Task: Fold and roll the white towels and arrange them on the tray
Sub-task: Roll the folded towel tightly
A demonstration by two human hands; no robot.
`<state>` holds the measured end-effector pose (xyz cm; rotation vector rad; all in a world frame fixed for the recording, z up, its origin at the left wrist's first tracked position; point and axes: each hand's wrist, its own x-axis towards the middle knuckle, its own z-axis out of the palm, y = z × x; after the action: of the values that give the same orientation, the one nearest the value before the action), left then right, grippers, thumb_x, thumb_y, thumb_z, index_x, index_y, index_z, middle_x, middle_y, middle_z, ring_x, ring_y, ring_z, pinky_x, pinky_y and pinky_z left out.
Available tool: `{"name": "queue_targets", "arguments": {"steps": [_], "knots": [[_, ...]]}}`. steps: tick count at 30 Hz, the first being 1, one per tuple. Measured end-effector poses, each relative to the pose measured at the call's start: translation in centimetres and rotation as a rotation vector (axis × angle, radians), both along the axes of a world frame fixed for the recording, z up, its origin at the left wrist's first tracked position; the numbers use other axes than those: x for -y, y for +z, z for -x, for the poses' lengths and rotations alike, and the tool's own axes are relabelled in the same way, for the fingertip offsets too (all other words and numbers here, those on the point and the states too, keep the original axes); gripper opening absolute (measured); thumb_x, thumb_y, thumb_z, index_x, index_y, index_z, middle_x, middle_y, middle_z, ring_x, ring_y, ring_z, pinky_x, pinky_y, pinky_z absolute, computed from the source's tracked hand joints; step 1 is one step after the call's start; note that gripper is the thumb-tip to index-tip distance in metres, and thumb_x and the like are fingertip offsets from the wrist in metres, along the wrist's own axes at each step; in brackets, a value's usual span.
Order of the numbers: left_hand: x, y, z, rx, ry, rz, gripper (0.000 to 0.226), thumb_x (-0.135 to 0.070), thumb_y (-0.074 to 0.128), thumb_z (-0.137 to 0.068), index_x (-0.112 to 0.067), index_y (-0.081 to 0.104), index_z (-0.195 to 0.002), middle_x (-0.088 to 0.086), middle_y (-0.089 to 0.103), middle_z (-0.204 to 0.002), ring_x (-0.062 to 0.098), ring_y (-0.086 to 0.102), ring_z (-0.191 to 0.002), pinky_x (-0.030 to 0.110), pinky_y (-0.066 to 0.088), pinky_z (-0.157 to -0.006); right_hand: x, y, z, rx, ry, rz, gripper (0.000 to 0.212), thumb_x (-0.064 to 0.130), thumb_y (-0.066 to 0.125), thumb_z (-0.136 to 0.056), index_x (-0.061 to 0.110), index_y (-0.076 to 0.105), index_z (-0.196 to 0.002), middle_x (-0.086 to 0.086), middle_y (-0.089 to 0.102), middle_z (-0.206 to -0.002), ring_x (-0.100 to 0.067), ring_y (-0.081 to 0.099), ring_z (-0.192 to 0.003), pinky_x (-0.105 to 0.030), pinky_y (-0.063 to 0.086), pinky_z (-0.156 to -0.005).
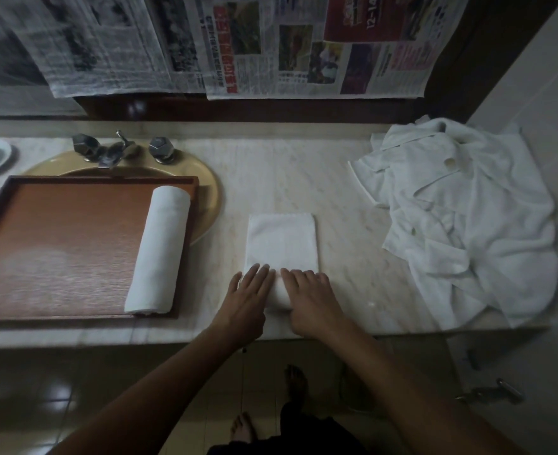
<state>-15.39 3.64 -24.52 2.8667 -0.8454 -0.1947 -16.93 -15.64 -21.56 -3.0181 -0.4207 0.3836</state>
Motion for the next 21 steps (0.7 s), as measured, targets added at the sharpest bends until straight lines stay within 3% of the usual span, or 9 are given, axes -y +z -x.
{"name": "queue_targets", "arguments": {"steps": [3,10,15,21], "knots": [[0.0,0.9,-1.4,-0.061,-0.037,-0.03,0.085,-0.016,0.065,-0.087,-0.012,0.023,-0.161,0.007,0.028,-0.165,0.026,0.024,-0.154,0.049,0.017,-0.125,0.4,0.6,-0.9,-0.048,0.024,0.0,0.081,0.031,0.068,-0.081,0.016,0.032,-0.151,-0.007,0.047,-0.142,-0.028,0.048,-0.122,-0.045,0.041,-0.103],[-1.9,1.9,0.5,-0.161,-0.129,0.008,0.069,-0.044,0.065,-0.084,-0.023,0.041,-0.145,-0.003,0.053,-0.141,0.019,0.052,-0.129,0.05,0.033,-0.117,0.9,0.9,1.7,-0.15,0.082,-0.055,0.071,0.033,0.07,-0.082,0.021,0.036,-0.144,-0.006,0.044,-0.136,-0.027,0.044,-0.119,-0.045,0.041,-0.1],[-3.3,1.6,2.6,-0.216,-0.1,0.124,0.067,-0.062,0.054,-0.09,-0.026,0.036,-0.144,-0.008,0.05,-0.143,0.014,0.051,-0.128,0.045,0.031,-0.117,1.4,0.9,3.5,-0.206,0.087,-0.049,0.069,0.036,0.069,-0.082,0.022,0.036,-0.141,-0.004,0.042,-0.133,-0.025,0.042,-0.118,-0.044,0.041,-0.097],[-3.9,1.8,2.2,-0.302,-0.048,0.232,0.073,-0.084,0.032,-0.09,-0.028,0.047,-0.133,-0.01,0.054,-0.134,0.01,0.048,-0.121,0.039,0.035,-0.108,1.4,1.2,2.4,-0.283,0.05,-0.043,0.071,0.036,0.067,-0.078,0.022,0.038,-0.141,-0.005,0.045,-0.132,-0.029,0.043,-0.121,-0.046,0.04,-0.096]]}}
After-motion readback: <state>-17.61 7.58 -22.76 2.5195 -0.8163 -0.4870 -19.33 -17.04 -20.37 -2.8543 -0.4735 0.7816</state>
